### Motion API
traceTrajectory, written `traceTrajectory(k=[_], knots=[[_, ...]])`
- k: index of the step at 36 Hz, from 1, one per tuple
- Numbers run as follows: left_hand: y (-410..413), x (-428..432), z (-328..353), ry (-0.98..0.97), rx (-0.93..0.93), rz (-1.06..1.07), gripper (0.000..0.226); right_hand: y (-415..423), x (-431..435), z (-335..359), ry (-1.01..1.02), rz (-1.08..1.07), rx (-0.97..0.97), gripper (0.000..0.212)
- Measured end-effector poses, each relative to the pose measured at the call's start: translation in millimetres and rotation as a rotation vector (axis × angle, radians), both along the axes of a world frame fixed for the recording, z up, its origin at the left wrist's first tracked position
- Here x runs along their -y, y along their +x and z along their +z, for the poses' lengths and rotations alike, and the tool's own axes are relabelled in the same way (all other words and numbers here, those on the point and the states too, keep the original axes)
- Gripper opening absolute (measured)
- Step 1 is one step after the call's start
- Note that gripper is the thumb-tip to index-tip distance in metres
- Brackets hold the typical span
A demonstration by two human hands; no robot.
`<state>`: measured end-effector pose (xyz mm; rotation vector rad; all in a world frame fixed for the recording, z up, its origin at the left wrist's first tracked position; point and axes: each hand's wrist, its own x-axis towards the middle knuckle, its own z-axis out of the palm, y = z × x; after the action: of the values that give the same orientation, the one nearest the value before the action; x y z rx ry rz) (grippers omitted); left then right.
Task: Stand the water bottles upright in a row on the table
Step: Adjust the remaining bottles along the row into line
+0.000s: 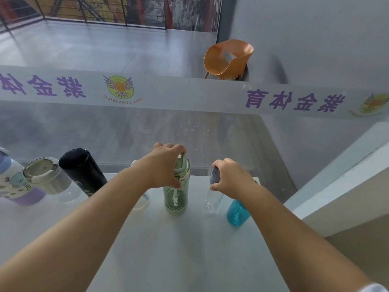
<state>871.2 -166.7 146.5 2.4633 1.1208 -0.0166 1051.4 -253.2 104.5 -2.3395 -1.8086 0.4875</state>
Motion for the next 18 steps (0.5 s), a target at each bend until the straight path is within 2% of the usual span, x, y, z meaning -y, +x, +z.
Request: traceTrajectory(k=[10,18], knots=[[-4,7,-2,0.031,0.041,-0.007,0.078,-1,1,-3,-0.073,0.025,0.034,0.054],[-5,10,10,0.079,0.027,-0.024,0.056,4,7,7,-0.062,0.024,0.007,0.068]])
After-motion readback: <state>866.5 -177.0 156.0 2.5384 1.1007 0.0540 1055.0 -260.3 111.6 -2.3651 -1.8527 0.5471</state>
